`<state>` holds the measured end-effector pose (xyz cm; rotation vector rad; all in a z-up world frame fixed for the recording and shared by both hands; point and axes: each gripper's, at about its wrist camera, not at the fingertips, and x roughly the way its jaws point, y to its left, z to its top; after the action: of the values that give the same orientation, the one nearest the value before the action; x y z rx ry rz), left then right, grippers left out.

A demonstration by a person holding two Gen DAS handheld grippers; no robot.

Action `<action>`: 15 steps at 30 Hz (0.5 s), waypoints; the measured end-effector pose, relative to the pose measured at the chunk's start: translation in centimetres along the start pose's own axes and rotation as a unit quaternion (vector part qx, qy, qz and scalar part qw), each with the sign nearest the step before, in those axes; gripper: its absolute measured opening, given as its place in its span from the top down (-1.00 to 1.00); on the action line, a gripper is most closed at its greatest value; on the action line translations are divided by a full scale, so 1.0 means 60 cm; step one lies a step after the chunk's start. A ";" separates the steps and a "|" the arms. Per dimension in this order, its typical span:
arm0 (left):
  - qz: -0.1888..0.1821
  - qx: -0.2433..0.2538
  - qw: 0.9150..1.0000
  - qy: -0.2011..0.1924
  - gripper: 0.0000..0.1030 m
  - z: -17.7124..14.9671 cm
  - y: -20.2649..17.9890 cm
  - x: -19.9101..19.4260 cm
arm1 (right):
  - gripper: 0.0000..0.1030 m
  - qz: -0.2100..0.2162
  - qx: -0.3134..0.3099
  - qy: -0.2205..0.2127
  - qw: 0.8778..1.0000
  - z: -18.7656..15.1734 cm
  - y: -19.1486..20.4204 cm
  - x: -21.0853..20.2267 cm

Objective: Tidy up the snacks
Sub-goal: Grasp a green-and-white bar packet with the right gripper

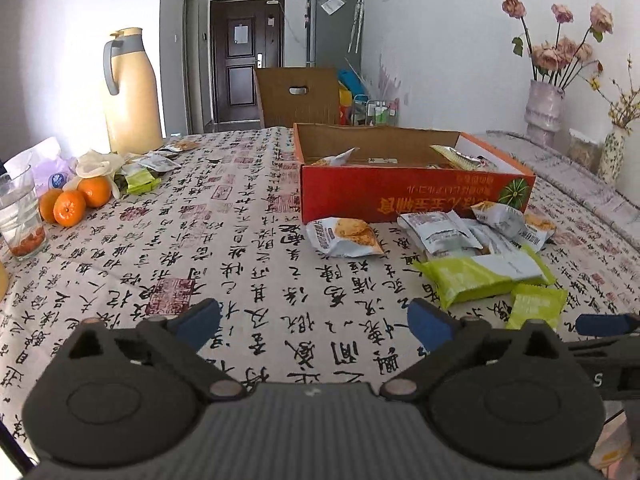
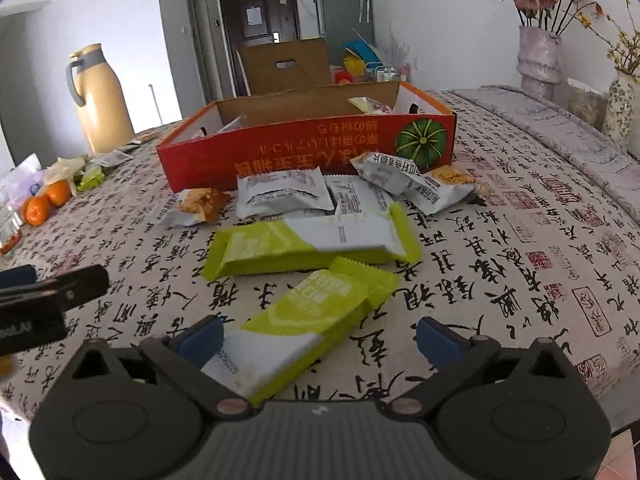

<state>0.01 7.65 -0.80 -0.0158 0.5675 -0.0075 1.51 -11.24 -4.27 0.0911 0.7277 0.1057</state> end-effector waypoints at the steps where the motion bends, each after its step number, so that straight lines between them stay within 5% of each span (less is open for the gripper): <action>1: 0.000 -0.003 1.000 0.001 -1.00 0.000 0.002 0.001 | -1.00 0.002 0.001 0.000 1.000 0.000 0.001 -0.002; 11: -0.002 -0.025 1.000 0.006 -1.00 -0.008 0.021 0.005 | -0.97 -0.020 -0.021 0.017 0.999 -0.009 0.029 0.012; 13: -0.003 -0.027 1.000 0.003 -1.00 -0.005 0.021 0.002 | -0.84 -0.020 -0.022 0.013 0.999 -0.012 0.030 0.007; 15: -0.006 -0.028 1.000 -0.001 -1.00 -0.003 0.021 -0.002 | -0.40 -0.031 -0.028 0.006 0.999 -0.015 0.029 0.001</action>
<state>-0.18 8.88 -0.92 -0.0725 0.5651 -0.0027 0.86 -9.49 -4.75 0.0149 0.7392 0.0681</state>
